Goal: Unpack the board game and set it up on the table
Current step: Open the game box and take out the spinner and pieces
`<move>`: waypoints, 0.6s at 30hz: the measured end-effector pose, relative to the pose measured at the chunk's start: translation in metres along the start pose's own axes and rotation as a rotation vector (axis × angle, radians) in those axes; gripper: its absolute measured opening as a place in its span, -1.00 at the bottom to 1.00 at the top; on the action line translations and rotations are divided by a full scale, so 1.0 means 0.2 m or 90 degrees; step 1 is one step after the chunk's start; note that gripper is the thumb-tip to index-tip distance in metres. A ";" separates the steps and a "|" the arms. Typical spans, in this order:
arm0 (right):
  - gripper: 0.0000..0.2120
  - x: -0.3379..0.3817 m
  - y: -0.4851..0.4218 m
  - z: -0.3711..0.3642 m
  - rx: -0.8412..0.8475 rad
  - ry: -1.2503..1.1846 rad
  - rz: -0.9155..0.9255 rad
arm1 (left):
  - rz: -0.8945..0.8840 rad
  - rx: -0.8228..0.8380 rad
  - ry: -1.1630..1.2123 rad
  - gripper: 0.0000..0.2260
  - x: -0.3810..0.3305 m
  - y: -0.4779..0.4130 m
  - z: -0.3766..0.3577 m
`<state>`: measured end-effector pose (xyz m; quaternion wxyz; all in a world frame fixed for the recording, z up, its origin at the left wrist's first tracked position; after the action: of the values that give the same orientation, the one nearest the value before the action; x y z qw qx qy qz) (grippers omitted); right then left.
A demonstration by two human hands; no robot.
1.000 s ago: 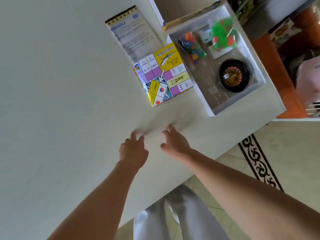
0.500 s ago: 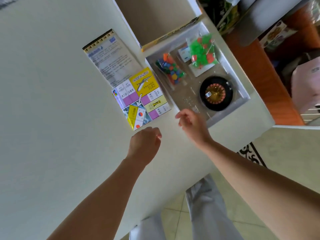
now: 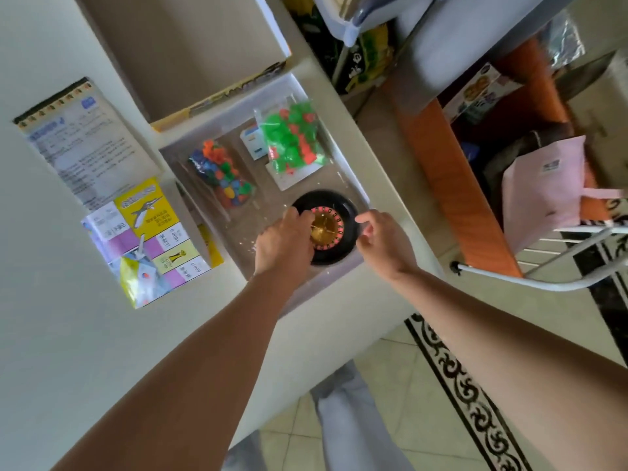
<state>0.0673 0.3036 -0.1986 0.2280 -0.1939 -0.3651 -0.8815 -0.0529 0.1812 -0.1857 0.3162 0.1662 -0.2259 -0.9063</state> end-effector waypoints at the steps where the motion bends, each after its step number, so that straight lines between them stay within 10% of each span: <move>1: -0.66 0.00 0.00 -0.01 0.004 -0.006 0.011 | 0.014 0.005 -0.026 -0.70 -0.01 -0.02 -0.01; 18: -0.78 0.21 0.04 -0.16 0.045 -0.146 0.151 | 0.186 -0.065 0.146 -0.78 0.31 0.30 -0.07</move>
<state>0.0322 0.2644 -0.1929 0.2943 -0.3266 -0.3943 -0.8070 -0.0624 0.0947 -0.1756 0.4759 0.2175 -0.1638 -0.8363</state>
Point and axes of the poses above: each hand's wrist, its own y-axis away from the middle knuckle, its own z-axis out of the back of the hand, x = y × z, the point moved 5 cm from there along -y, towards the middle knuckle, and after that the axes turned 10 degrees about -y, right-handed, at the moved point
